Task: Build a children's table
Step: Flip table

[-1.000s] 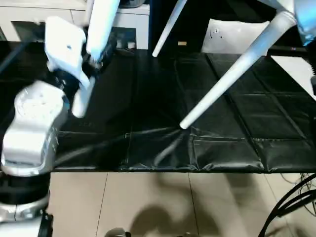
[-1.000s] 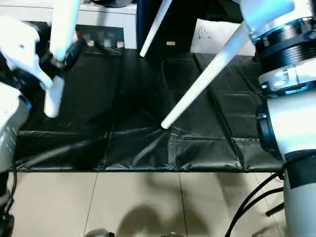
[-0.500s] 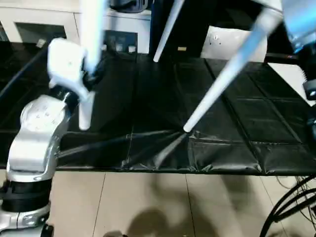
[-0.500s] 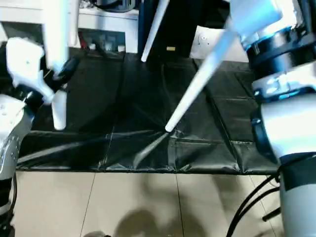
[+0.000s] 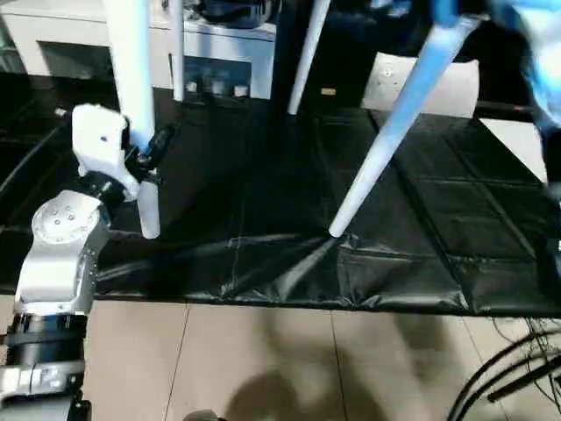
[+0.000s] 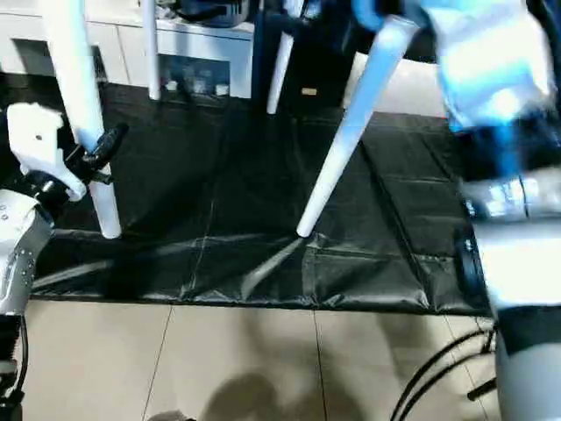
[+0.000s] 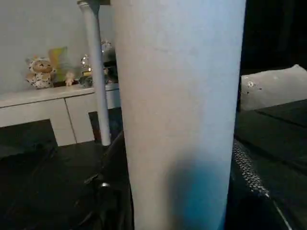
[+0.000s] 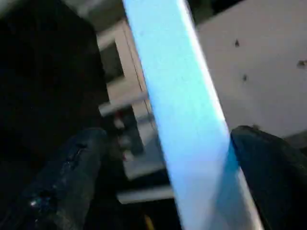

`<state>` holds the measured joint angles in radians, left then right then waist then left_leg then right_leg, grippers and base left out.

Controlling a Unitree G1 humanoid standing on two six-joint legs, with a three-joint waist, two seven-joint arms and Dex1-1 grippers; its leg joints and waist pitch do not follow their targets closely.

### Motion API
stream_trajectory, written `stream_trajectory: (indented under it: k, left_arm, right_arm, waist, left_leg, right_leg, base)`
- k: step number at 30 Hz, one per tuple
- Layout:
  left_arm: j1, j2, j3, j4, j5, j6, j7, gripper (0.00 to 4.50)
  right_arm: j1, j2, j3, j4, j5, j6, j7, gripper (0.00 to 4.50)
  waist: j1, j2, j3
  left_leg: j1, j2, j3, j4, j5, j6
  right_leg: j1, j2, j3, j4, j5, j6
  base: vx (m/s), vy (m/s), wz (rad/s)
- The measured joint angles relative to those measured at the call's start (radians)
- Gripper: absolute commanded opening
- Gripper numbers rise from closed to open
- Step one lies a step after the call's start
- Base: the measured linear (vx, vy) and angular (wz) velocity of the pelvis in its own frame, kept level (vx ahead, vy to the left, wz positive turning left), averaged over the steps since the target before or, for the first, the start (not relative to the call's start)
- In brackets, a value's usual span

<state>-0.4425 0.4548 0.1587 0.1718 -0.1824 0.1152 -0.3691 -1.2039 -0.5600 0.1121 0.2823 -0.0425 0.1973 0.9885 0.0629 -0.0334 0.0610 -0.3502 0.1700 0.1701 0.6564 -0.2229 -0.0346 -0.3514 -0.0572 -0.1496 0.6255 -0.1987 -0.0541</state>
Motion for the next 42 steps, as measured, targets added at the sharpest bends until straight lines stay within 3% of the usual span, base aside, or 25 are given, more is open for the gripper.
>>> stream_trajectory:
  k: [2,5,8,10,13,17,23,28,32,35,36,39,42]
  left_arm:
    - [-0.008,0.002,0.003,0.028,-0.001,-0.019,-0.005,1.72]
    - [-0.029,0.002,0.004,0.069,-0.003,-0.045,-0.016,1.72]
    - [-0.039,0.002,0.003,0.09,-0.008,-0.062,-0.021,1.72]
    - [-0.042,0.005,0.003,0.113,-0.009,-0.082,-0.031,1.72]
    - [-0.047,0.005,0.007,0.156,-0.016,-0.102,-0.035,1.72]
    - [-0.044,0.005,0.026,0.215,-0.022,-0.135,-0.041,1.72]
    - [-0.038,0.008,0.031,0.248,-0.025,-0.156,-0.047,1.72]
    - [-0.044,0.01,0.031,0.285,-0.025,-0.183,-0.06,1.72]
    - [-0.059,0.02,0.031,0.326,-0.025,-0.206,-0.074,1.72]
    - [-0.059,0.032,0.032,0.329,-0.032,-0.208,-0.088,1.72]
    - [-0.059,0.033,0.033,0.328,-0.042,-0.208,-0.099,2.28]
    - [-0.016,0.07,0.035,0.292,-0.036,-0.204,-0.139,2.54]
    - [0.086,0.062,0.062,0.21,-0.083,-0.163,-0.17,2.87]
  right_arm:
    - [0.089,0.019,-0.037,-0.081,0.085,0.031,0.015,4.5]
    - [0.229,0.092,-0.152,-0.218,0.177,0.108,-0.07,4.5]
    - [0.294,0.124,-0.249,-0.285,0.227,0.142,-0.153,4.5]
    - [0.388,0.172,-0.33,-0.385,0.281,0.168,-0.212,4.5]
    - [0.539,0.254,-0.404,-0.481,0.352,0.183,-0.291,4.5]
    - [0.698,0.313,-0.476,-0.505,0.372,0.192,-0.388,4.5]
    - [0.686,0.33,-0.48,-0.395,0.374,0.197,-0.438,4.5]
    - [0.632,0.319,-0.399,-0.212,0.374,0.188,-0.357,4.5]
    - [0.54,0.297,-0.349,-0.049,0.371,0.176,-0.254,4.5]
    - [0.547,0.27,-0.335,-0.058,0.387,0.194,-0.207,4.5]
    - [0.568,0.261,-0.335,-0.095,0.397,0.209,-0.206,4.5]
    - [0.652,0.235,-0.329,-0.215,0.43,0.238,-0.197,4.5]
    - [0.731,0.23,-0.354,-0.308,0.446,0.256,-0.226,4.5]
  waist:
    - [0.001,0.002,0.001]
    - [0.009,0.007,0.004]
    - [0.02,0.021,0.009]
    - [0.026,0.024,0.007]
    - [0.028,0.037,0.003]
    - [0.024,0.056,0.002]
    - [0.021,0.059,0.002]
    - [0.021,0.06,0.002]
    - [0.026,0.058,0.001]
    - [0.028,0.055,-0.001]
    - [0.029,0.054,-0.001]
    - [0.027,0.053,-0.002]
    - [0.025,0.053,-0.003]
  left_leg:
    - [0.0,0.0,0.0,-0.001,0.0,0.0]
    - [-0.001,0.0,0.0,-0.002,0.0,0.0]
    - [-0.001,0.0,0.001,-0.004,0.0,0.0]
    - [0.002,0.0,0.001,-0.01,0.001,-0.002]
    - [0.002,0.0,0.001,-0.014,0.002,-0.003]
    - [0.001,-0.001,0.002,-0.015,0.002,-0.002]
    - [0.004,0.0,0.002,-0.016,0.002,-0.003]
    - [0.003,0.0,0.002,-0.016,0.002,-0.003]
    - [0.002,0.0,0.002,-0.016,0.002,-0.003]
    - [0.001,0.0,0.002,-0.017,0.002,-0.002]
    - [0.0,0.0,0.002,-0.018,0.002,-0.002]
    - [0.0,0.0,0.005,-0.02,0.0,0.001]
    - [-0.008,0.0,0.008,-0.021,-0.001,0.002]
  right_leg:
    - [0.0,0.0,0.0,0.0,0.0,0.0]
    - [0.0,0.0,0.0,0.0,0.003,-0.005]
    - [-0.002,0.0,0.001,0.0,0.003,-0.005]
    - [-0.001,0.001,0.0,-0.001,0.001,-0.003]
    - [-0.001,0.001,0.0,-0.004,0.001,-0.003]
    - [-0.001,0.001,0.0,-0.008,0.002,-0.002]
    - [0.001,0.001,-0.002,-0.01,0.0,0.003]
    - [0.002,0.001,-0.002,-0.012,0.001,0.003]
    - [0.002,0.001,-0.002,-0.012,0.001,0.002]
    - [0.002,0.001,-0.002,-0.012,0.0,0.0]
    - [0.001,0.001,-0.002,-0.012,-0.001,0.001]
    - [-0.001,0.0,0.0,-0.011,-0.006,0.002]
    - [-0.012,-0.001,0.001,-0.008,-0.008,0.001]
  base:
    - [0.0,0.0,0.0]
    - [0.0,0.0,0.0]
    - [0.0,0.0,0.0]
    - [0.0,0.0,0.0]
    - [0.0,0.0,0.0]
    - [0.0,0.0,0.0]
    - [0.0,0.0,0.0]
    - [0.0,0.0,0.0]
    - [0.0,0.0,0.0]
    - [0.0,0.0,0.0]
    - [0.0,0.0,0.0]
    - [0.0,0.0,0.0]
    - [0.0,0.0,0.0]
